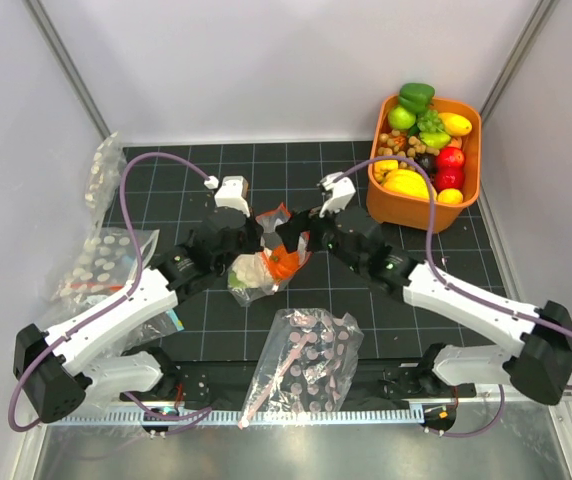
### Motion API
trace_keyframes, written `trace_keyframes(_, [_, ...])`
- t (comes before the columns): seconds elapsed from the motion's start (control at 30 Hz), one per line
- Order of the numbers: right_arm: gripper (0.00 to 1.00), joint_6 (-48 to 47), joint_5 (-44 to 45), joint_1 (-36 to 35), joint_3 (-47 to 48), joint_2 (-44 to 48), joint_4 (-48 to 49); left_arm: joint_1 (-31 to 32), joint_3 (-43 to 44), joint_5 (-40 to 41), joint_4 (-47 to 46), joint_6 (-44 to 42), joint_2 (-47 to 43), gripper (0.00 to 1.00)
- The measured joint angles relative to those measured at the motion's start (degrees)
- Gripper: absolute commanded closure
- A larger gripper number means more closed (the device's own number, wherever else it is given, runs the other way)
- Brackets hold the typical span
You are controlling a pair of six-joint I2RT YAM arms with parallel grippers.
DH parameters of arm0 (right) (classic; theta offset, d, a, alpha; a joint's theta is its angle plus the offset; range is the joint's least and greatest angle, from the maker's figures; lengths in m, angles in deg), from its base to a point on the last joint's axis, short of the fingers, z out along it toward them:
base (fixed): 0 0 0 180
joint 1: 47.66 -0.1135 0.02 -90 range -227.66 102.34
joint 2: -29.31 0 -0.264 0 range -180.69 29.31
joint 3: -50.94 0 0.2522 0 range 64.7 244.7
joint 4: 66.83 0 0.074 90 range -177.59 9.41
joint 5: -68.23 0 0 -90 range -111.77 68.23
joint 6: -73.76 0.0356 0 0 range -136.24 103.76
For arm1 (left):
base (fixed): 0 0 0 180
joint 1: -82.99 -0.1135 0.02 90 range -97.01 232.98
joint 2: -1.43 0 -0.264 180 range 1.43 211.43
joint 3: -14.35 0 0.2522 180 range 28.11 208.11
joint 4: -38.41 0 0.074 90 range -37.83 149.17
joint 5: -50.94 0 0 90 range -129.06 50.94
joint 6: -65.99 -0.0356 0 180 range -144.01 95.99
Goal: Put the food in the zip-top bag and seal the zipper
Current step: Place the fake vegetable in the zipper food storage bag, then move the bin to the center of the board.
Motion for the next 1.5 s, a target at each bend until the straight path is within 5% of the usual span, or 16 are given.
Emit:
trace_keyframes(0.3, [0.08,0.00,14.32,1.77,0.00,9.84,-4.17,0.00,-0.22,0.57,-0.07,0.02,-0.09,1.00])
trace_keyframes(0.6, [0.02,2.60,19.65,15.80,0.92,10.23,-9.64,0.00,-0.22,0.55,-0.13,0.02,-0.09,1.00])
trace_keyframes(0.9, [0.05,5.90,17.38,31.63,6.32,-1.75,-10.05,0.00,-0.22,0.52,-0.20,0.02,-0.09,1.00])
trace_keyframes(1.07, [0.06,6.03,15.10,38.32,17.53,-14.08,-13.38,0.00,-0.22,0.48,-0.33,0.11,-0.09,1.00])
trace_keyframes(1.27, [0.55,4.44,17.27,42.21,34.77,-28.04,-24.11,0.00,-0.22,0.33,-0.35,0.13,-0.07,1.00])
trace_keyframes(1.3, [0.74,4.11,17.73,42.49,37.81,-30.36,-26.36,0.00,-0.22,0.31,-0.35,0.13,-0.07,1.00])
trace_keyframes(1.4, [0.94,3.65,18.43,43.17,42.60,-35.15,-32.24,0.00,-0.22,0.28,-0.35,0.15,-0.04,1.00])
trace_keyframes(1.5, [0.99,4.63,17.49,43.25,39.50,-35.78,-37.00,0.00,-0.22,0.26,-0.39,0.15,0.24,1.00])
